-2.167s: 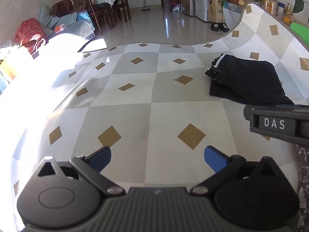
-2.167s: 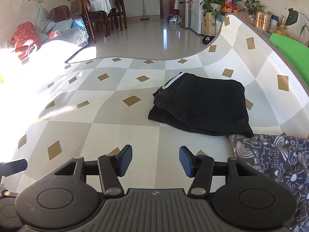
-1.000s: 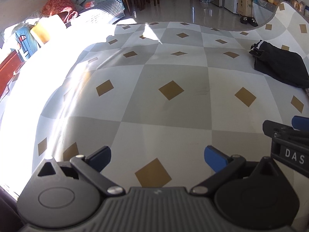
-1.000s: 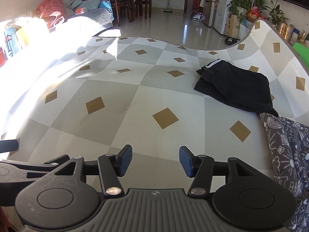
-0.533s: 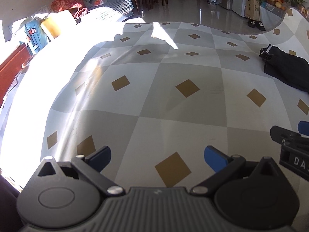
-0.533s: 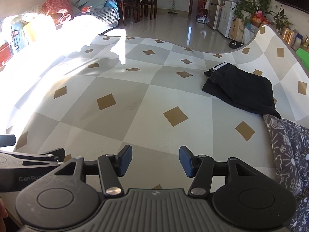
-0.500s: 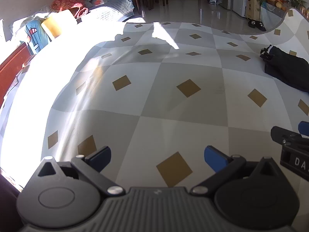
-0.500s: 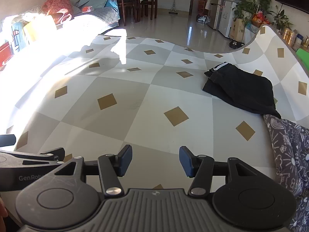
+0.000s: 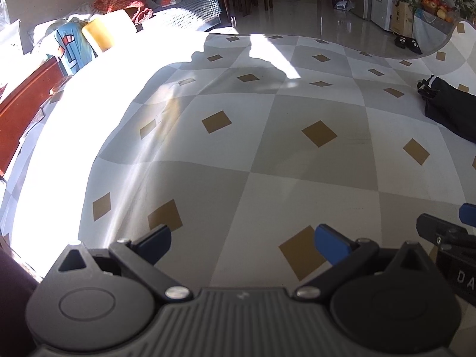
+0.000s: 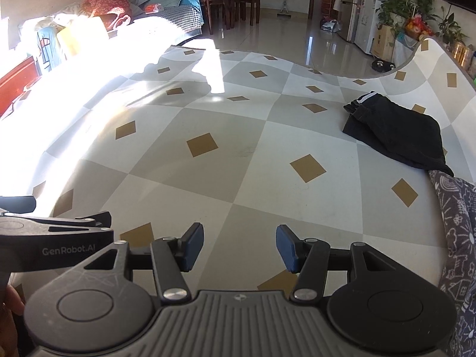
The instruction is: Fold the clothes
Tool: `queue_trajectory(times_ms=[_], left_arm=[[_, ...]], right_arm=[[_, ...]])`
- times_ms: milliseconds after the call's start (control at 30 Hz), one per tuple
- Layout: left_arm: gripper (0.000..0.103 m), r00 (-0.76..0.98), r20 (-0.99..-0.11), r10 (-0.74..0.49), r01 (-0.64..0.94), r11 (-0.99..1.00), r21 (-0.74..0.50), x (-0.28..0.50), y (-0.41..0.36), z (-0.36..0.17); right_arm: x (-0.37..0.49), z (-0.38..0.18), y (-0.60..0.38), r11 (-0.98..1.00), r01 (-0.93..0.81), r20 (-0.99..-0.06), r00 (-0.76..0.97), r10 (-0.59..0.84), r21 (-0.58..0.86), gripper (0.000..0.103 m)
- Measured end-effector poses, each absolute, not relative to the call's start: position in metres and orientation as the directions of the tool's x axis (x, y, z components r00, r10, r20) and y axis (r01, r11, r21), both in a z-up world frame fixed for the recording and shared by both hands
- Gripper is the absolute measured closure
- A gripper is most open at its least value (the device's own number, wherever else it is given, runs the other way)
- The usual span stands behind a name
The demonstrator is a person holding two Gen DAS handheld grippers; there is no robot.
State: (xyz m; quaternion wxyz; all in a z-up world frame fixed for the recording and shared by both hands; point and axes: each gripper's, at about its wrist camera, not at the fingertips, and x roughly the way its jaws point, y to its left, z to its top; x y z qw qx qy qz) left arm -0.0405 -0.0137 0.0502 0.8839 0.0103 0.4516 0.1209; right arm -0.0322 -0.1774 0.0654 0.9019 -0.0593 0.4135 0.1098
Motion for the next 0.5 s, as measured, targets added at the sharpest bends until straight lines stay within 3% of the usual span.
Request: queue_trajectory(times_ms=[500], left_arm=[[0.0,0.517,-0.802,0.3,-0.326,0.935,0.139,-0.06,0.046,0.046]], right_arm=[[-0.059,0.044,-0.105,0.907,-0.418,-0.795,0.535,0.284,0.043,0.05]])
